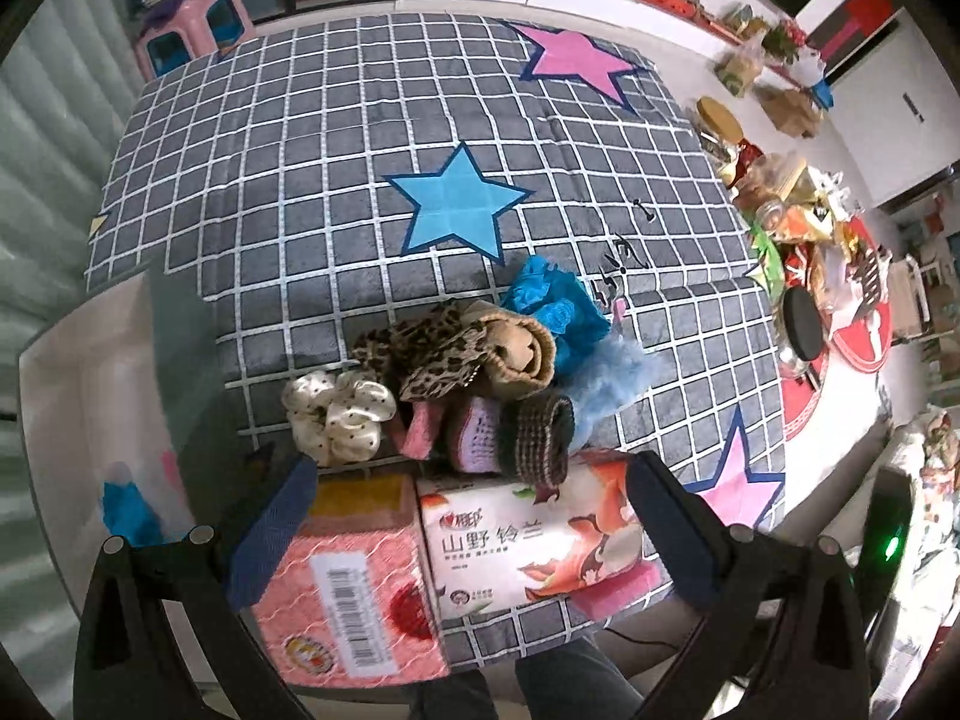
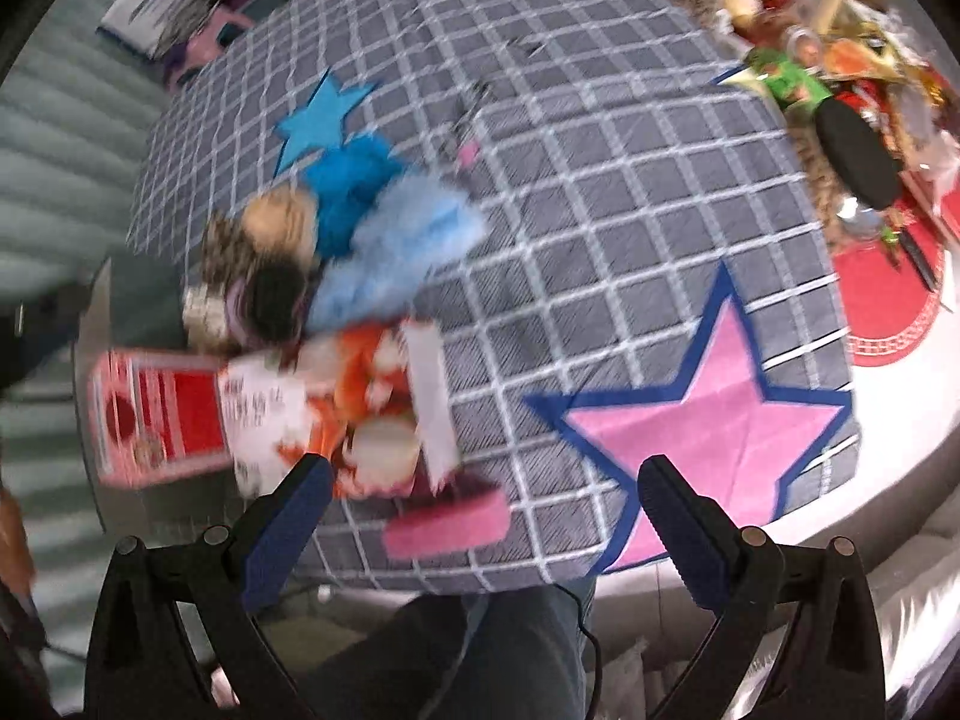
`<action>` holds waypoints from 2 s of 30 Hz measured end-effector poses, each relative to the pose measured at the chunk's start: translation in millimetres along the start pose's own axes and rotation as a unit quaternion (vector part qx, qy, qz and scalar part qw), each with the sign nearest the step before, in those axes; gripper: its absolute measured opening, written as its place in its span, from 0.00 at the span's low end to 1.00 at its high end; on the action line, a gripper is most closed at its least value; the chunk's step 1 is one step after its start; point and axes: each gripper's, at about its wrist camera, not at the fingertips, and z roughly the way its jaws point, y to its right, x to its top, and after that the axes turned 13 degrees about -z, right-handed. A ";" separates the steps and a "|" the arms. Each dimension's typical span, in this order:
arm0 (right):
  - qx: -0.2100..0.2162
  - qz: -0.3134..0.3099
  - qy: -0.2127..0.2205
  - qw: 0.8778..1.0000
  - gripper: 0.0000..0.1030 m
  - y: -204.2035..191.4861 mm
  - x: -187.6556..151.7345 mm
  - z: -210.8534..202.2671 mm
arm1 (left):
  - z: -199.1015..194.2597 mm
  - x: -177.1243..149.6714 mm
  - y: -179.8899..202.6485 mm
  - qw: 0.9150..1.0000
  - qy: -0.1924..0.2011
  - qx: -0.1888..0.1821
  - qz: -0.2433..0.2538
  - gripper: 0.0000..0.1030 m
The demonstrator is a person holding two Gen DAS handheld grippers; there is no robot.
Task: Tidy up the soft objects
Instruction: 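Move both tools back over the pile of soft items, then grasp the light-blue fluffy plush with the right tool while the left tool grasps the beige sock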
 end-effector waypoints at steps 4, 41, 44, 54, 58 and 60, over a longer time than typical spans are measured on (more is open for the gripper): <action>0.022 -0.012 -0.025 0.999 1.00 -6.1 -15.4 22.8 | 13.6 4.3 8.7 1.000 -0.015 0.013 0.004 1.00; 0.107 0.067 -0.037 0.991 1.00 38.7 109.7 83.7 | 168.4 80.2 59.2 0.969 -0.205 0.113 0.083 0.92; 0.116 0.068 -0.047 0.990 1.00 36.2 115.8 96.9 | 172.8 81.8 59.6 0.969 -0.209 0.103 0.086 0.83; 0.153 0.066 -0.046 0.985 0.31 30.4 126.3 115.0 | 156.1 96.9 58.0 0.982 -0.174 0.034 0.060 0.36; 0.147 0.073 -0.021 0.986 0.31 47.4 123.7 97.0 | 128.6 116.4 54.0 0.991 -0.129 0.005 0.037 0.34; 0.142 0.078 -0.008 0.987 0.31 57.0 124.3 88.5 | 114.0 123.7 54.7 0.994 -0.103 -0.006 0.030 0.34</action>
